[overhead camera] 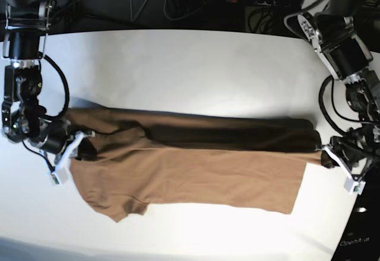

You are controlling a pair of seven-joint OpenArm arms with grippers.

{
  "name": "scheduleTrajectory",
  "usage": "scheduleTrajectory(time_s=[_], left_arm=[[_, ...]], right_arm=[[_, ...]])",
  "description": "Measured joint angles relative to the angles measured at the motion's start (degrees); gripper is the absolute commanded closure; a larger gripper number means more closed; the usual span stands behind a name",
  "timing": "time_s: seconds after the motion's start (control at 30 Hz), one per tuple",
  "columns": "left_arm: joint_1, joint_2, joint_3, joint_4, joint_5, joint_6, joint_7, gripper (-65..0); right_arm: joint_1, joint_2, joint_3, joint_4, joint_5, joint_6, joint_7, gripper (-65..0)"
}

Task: Fold the T-shirt properly
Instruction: 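Lift the collar-side edge with both grippers and fold it over the shirt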

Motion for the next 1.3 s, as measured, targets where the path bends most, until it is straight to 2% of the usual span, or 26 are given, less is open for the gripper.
scheduleTrajectory(time_s=[0.2, 0.37, 0.47, 0.63, 0.7, 0.87, 1.3], left_arm=[[0.04, -0.35, 2.62, 0.0, 0.17, 0.02, -1.86, -2.7], [-0.02, -0.15, 7.26, 0.02, 0.09, 0.0, -5.05, -2.7], [-0.02, -0.04, 8.02, -0.35, 0.07, 0.0, -5.57, -2.7], [0.2, -0.42, 7.98, -3.91, 0.09, 0.0, -5.7, -2.7], [0.2, -0.94, 8.2, -4.61, 0.09, 0.0, -8.17, -2.7], [0.0, -1.64, 8.24, -7.8, 0.13, 0.0, -9.99, -2.7], [0.11, -2.1, 8.31, -8.02, 0.13, 0.02, -11.96, -2.9]], right_arm=[[0.13, -0.09, -0.33, 0.0, -1.6, 0.0, 1.51, -0.9], [0.2, -1.75, -0.22, 0.17, -9.46, -0.17, 1.6, -0.9], [0.52, -2.05, -0.33, 0.07, -11.32, 3.02, 1.92, -0.9], [0.79, -3.19, -0.11, 0.07, -18.36, 5.79, 2.01, -0.9], [0.76, -3.96, -0.13, 0.04, -20.46, 7.3, 2.12, -0.9], [0.76, -5.2, -0.11, 0.04, -26.29, 8.59, 3.91, -0.9], [2.19, -3.54, -0.26, 0.0, -27.04, 8.98, 5.73, -0.9]])
